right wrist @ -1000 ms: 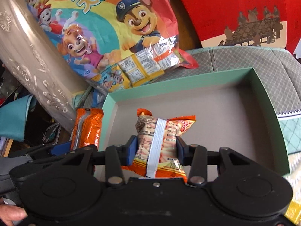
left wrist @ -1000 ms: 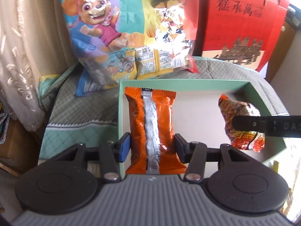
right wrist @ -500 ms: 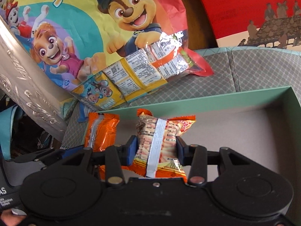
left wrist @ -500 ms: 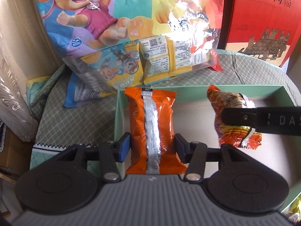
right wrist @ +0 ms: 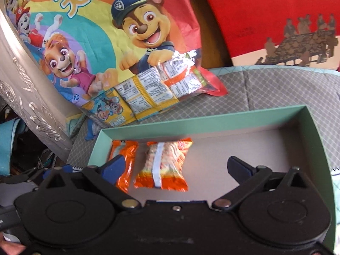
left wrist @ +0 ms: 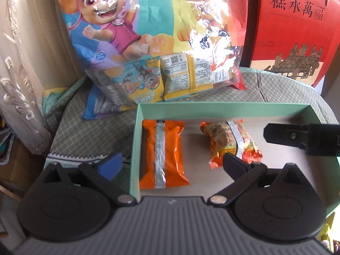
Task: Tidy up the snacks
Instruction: 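Grasp the yellow biscuit pack with the left tool while the right tool grasps the red sauce pouch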
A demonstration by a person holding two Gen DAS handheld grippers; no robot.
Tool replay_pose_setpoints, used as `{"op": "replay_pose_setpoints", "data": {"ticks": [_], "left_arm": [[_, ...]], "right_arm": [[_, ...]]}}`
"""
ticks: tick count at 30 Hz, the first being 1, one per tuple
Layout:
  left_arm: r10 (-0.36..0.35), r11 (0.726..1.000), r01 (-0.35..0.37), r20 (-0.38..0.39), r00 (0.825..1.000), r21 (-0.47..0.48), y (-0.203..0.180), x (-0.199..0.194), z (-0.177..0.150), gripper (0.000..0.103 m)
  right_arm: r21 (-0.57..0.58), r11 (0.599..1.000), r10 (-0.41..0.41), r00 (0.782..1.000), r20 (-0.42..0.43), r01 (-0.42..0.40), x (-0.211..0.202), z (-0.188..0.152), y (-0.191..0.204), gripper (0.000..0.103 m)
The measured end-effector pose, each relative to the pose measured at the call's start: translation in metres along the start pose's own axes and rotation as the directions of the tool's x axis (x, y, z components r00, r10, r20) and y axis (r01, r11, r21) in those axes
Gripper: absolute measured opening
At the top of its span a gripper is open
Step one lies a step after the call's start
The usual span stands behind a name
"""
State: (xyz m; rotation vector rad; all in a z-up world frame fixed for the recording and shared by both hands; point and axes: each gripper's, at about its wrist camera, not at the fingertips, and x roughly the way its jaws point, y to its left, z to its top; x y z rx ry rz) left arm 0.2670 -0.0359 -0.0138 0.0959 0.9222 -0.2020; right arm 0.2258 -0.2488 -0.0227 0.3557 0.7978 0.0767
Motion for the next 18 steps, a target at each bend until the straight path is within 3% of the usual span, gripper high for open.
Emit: {"op": "replay_pose_setpoints", "data": {"ticks": [10, 18], "left_arm": [[-0.034, 0.999, 0.035, -0.049, 0.998, 0.026, -0.017, -0.049, -0.06, 0.103], [-0.044, 0.999, 0.044, -0.12, 0.992, 0.003, -0.02, -0.067, -0.122, 0.103]], "right_arm": [[0.036, 0.999, -0.009, 1.0, -0.002, 0.01, -0.065, -0.052, -0.015, 0.103], [0.076, 0.997, -0.015, 1.0, -0.011, 0.016, -0.11, -0.103, -0.034, 0.103]]}}
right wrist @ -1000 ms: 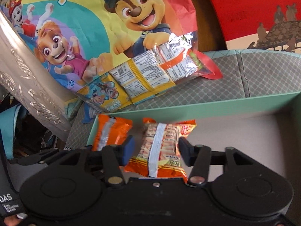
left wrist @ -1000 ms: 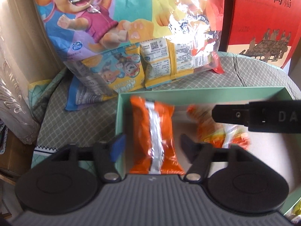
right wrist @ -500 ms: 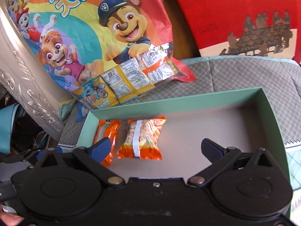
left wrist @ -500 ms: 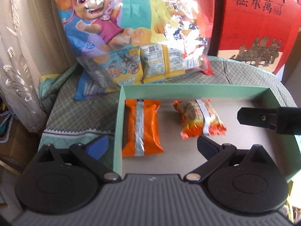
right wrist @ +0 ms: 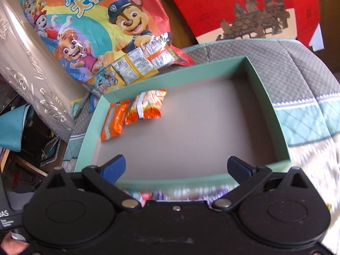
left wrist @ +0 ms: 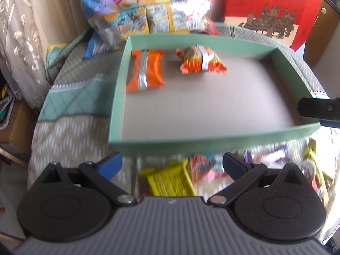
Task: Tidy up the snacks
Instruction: 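Grasp the yellow biscuit pack with the left tool while the right tool grasps the red sauce pouch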
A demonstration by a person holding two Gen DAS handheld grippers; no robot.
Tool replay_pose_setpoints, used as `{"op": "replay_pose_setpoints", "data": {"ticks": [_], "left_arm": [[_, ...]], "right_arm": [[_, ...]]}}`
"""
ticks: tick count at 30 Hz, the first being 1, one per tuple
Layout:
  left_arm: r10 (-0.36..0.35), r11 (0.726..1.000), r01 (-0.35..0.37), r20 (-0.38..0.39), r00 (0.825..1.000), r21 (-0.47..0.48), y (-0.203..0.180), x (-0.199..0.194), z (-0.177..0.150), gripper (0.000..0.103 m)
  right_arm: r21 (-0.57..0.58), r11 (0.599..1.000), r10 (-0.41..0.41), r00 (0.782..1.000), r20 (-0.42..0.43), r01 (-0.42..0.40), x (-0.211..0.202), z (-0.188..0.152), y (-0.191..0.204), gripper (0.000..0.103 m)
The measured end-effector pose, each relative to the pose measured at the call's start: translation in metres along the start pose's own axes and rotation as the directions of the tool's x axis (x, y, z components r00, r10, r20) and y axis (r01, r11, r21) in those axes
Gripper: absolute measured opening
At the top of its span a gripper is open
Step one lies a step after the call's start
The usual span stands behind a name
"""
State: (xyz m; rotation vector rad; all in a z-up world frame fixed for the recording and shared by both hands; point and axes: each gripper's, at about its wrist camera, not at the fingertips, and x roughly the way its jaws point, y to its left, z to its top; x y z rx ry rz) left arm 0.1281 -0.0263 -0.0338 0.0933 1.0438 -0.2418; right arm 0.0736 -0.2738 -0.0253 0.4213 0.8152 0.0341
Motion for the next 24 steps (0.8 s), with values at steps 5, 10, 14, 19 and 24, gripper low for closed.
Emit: {"op": "replay_pose_setpoints", "data": {"ticks": [5, 10, 14, 19, 24], "left_arm": [[0.002, 0.999, -0.003, -0.03, 1.0, -0.044, 0.007, 0.002, -0.025, 0.103], [0.01, 0.999, -0.012, -0.039, 0.999, -0.039, 0.002, 0.01, -0.037, 0.102], [0.007, 1.0, -0.007, -0.02, 1.0, 0.015, -0.011, 0.016, -0.042, 0.081], [-0.049, 0.993, 0.053, -0.045, 0.998, 0.105, -0.03, 0.017, -0.055, 0.052], [-0.073, 0.987, 0.079, -0.049, 0.996, 0.137, -0.04, 0.012, -0.066, 0.052]], "right_arm": [[0.013, 1.0, -0.018, 1.0, -0.017, 0.018, -0.018, -0.032, -0.013, 0.103], [0.046, 0.998, -0.042, 0.998, -0.039, 0.044, -0.028, -0.059, -0.026, 0.103], [0.06, 0.996, -0.064, 0.997, -0.043, 0.067, -0.036, -0.073, -0.032, 0.103], [0.059, 0.993, -0.096, 0.994, -0.054, 0.099, -0.046, -0.094, -0.043, 0.103], [0.019, 0.991, -0.128, 0.989, -0.068, 0.13, -0.048, -0.112, -0.044, 0.097]]}}
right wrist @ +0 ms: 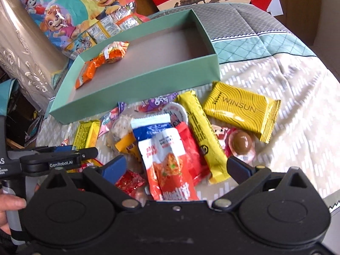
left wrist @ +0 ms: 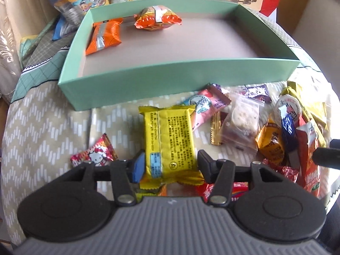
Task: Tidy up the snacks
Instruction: 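Grasp the yellow biscuit pack with the left tool while the right tool grasps the red sauce pouch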
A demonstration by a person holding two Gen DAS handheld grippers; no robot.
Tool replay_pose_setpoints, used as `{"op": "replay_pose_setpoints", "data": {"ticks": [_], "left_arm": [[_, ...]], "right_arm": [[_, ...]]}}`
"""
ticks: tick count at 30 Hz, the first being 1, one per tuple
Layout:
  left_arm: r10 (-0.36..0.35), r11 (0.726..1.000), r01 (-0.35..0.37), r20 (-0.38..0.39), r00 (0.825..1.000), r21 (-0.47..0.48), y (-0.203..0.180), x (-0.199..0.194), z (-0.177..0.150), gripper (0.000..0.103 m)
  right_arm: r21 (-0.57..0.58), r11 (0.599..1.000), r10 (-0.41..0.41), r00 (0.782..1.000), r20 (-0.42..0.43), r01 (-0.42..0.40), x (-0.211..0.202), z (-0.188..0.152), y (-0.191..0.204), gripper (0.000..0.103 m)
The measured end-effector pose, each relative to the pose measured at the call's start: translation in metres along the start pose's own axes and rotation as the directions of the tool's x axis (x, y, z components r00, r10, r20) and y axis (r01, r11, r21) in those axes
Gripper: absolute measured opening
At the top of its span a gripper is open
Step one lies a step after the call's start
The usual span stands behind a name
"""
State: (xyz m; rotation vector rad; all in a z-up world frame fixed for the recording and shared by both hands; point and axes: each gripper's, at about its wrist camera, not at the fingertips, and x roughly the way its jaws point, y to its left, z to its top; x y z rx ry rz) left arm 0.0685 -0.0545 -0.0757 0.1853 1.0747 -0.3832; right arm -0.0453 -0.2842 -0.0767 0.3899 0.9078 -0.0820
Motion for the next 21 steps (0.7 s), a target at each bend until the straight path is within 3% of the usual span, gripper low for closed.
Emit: {"op": "replay_pose_setpoints", "data": {"ticks": [8, 11, 12, 15, 21], "left_arm": [[0.055, 0.995, -0.056, -0.013, 0.998, -0.08, 0.013, -0.002, -0.004, 0.069], [0.065, 0.995, -0.066, -0.016, 0.998, -0.075, 0.011, 0.001, -0.003, 0.069], [0.072, 0.995, -0.072, -0.01, 0.997, -0.069, 0.01, 0.003, -0.003, 0.069], [0.064, 0.997, -0.064, 0.019, 0.998, -0.04, 0.005, 0.0, -0.003, 0.047], [0.045, 0.997, -0.043, 0.025, 0.999, -0.063, 0.008, -0.01, -0.005, 0.047]], "right_arm": [[-0.127, 0.991, -0.037, 0.998, -0.045, 0.032, 0.007, -0.026, 0.017, 0.073], [-0.146, 0.989, -0.041, 0.998, -0.043, 0.034, 0.016, -0.029, 0.018, 0.054], [-0.149, 0.988, -0.041, 0.998, -0.043, 0.034, 0.019, -0.029, 0.018, 0.043], [-0.144, 0.989, -0.024, 0.999, -0.023, 0.021, 0.013, -0.028, 0.016, 0.03], [-0.109, 0.994, 0.017, 1.0, 0.0, -0.017, -0.006, -0.016, 0.007, 0.029]]}}
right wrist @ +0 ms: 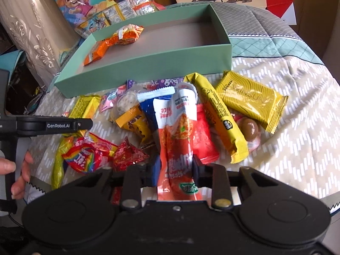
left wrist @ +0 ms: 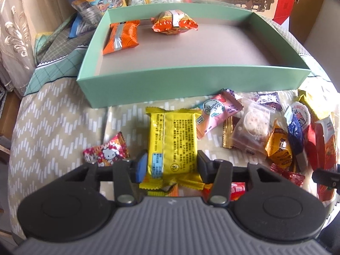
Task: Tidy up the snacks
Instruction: 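Grasp the yellow biscuit pack with the left tool while the right tool grasps the red sauce pouch, then lower both held snacks into the green box and open both tools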
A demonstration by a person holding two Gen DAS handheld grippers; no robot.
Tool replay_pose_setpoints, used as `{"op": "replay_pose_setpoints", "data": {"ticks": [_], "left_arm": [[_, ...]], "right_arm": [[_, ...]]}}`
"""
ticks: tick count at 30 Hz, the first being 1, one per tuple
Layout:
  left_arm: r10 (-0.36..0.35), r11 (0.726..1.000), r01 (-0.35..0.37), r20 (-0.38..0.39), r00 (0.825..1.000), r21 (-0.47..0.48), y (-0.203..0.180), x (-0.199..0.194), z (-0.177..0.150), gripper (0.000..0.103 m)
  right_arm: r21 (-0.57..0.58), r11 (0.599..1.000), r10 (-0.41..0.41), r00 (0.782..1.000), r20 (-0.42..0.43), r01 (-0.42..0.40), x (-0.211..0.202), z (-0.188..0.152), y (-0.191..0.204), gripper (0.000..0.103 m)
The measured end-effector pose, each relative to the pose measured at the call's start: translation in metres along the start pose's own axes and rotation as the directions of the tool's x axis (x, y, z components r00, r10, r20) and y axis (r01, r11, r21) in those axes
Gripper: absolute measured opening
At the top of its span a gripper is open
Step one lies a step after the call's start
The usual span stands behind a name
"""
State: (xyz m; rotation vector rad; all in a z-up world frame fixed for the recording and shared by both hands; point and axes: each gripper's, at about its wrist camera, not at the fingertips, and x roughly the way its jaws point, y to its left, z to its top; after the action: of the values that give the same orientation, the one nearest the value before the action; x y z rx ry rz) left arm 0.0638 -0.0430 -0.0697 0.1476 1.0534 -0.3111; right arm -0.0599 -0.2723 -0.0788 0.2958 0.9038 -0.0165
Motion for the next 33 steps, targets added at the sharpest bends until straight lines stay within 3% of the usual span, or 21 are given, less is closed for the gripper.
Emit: {"op": "replay_pose_setpoints", "data": {"ticks": [7, 15, 26, 33], "left_arm": [[-0.044, 0.998, 0.046, 0.042, 0.998, -0.042, 0.013, -0.028, 0.001, 0.047], [-0.088, 0.994, 0.095, 0.113, 0.99, -0.057, 0.016, -0.05, 0.031, 0.047], [-0.04, 0.995, 0.052, 0.133, 0.99, -0.084, 0.036, -0.027, 0.102, 0.047], [0.002, 0.992, 0.012, 0.11, 0.994, -0.125, 0.056, 0.012, 0.151, 0.047]], "right_arm": [[0.039, 0.998, 0.055, 0.998, 0.028, -0.056, -0.013, 0.021, -0.007, 0.029], [0.043, 0.995, 0.087, 0.994, 0.067, -0.09, -0.012, 0.06, -0.004, 0.029], [0.069, 0.994, 0.077, 0.993, 0.093, -0.083, 0.021, 0.143, -0.005, 0.029], [0.067, 0.997, 0.035, 0.997, 0.07, -0.04, 0.065, 0.198, 0.001, 0.029]]}}
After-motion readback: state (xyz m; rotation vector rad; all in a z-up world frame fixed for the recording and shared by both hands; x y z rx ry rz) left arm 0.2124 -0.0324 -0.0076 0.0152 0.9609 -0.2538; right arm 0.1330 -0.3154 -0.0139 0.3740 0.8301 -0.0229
